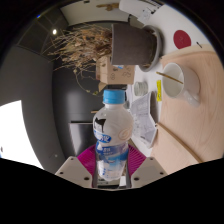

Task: Pour water

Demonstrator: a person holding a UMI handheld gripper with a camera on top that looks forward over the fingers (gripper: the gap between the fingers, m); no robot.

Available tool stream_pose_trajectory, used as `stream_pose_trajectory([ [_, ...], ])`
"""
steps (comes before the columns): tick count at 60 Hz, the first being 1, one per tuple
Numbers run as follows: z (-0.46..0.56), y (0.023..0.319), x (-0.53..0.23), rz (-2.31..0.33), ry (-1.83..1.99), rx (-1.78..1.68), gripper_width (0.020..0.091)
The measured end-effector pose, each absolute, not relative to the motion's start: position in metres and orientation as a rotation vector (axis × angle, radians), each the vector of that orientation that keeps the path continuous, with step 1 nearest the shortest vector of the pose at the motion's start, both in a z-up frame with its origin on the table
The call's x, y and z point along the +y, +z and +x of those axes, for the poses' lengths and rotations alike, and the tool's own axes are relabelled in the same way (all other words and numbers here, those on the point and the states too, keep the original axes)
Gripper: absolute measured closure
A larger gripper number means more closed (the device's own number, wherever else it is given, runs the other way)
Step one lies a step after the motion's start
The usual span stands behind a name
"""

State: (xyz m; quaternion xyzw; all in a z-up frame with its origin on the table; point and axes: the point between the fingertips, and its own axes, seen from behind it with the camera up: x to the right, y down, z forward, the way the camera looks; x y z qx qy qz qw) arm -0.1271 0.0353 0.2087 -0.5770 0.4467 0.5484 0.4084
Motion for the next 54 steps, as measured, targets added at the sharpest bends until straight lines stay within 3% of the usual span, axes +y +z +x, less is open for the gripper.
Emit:
stream_pose_trajectory([
  [17, -0.089, 0.144, 0.059, -1.274, 1.685, 1.519, 0.0727],
  [29, -0.088, 0.139, 0.057, -1.339, 1.69, 1.494, 0.073],
  [41, -0.084, 0.169, 0.053, -1.538, 1.508, 1.222, 0.0728],
  [54, -0.011, 0.246, 0.059, -1.705, 0.875, 0.602, 0.0724],
])
